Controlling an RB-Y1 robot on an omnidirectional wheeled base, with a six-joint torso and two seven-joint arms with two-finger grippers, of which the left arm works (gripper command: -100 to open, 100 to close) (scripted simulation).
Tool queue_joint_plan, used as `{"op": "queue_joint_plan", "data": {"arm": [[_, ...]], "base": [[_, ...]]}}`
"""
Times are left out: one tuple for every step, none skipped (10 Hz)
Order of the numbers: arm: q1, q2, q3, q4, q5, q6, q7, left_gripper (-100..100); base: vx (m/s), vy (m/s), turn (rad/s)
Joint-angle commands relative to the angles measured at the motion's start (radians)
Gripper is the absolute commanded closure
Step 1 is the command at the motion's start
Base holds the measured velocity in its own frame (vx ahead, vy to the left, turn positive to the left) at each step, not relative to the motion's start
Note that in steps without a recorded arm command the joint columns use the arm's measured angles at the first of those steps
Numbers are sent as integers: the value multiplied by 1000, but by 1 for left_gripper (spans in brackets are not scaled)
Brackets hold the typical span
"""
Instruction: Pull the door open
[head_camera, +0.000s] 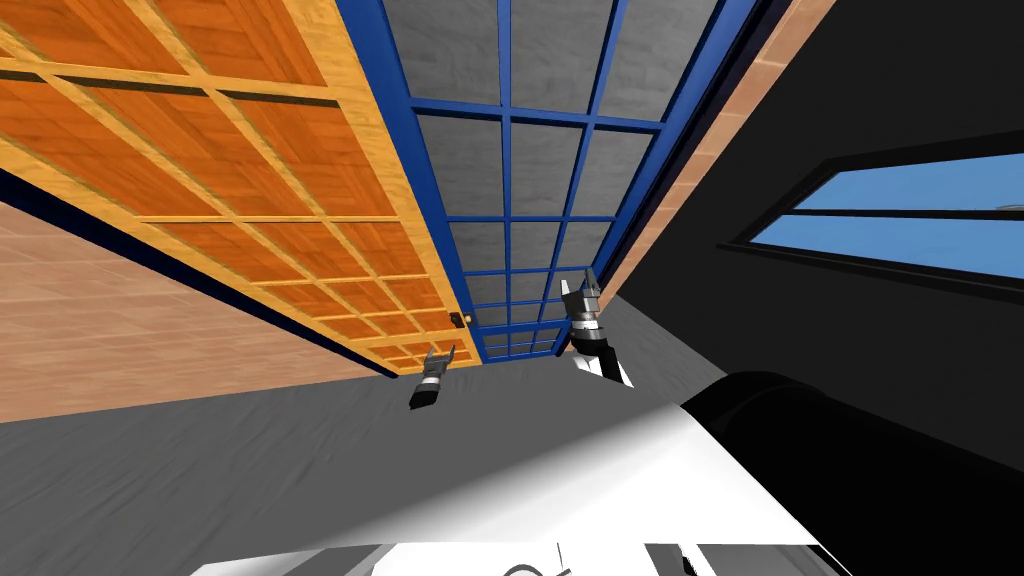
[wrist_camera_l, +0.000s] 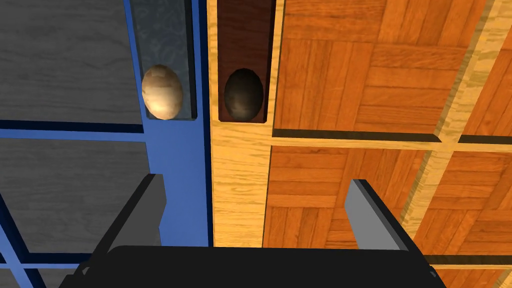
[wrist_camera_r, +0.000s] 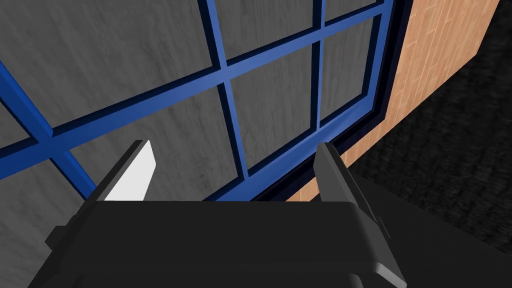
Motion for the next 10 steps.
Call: {"op": "queue_joint_plan", "data": {"arm": [[9,8,9,16,6,-3,-6,-100],[17,11,15,21,10,-2,-10,-100],[25,15,23,28,15,-1,-17,-100],[34,19,32,34,21,0,-24,-100],[45,24,43,43,28,1,-34,-100],[45,24,43,43,28,1,-34,-100],[50,26,50,48,32,2,-39,-100],[65,33,67,60,43,4,-54,-100],[72,36,76,67,49,5,-62,-100],[80,40,87,75,57,7,-72,-100]], "base": [[-146,27,29],[-161,27,15],[-169,49,20],[-187,42,19],[-189,50,17],[-121,43,6],[-73,24,1],[-129,48,12],[-159,34,1],[-166,53,5]]}}
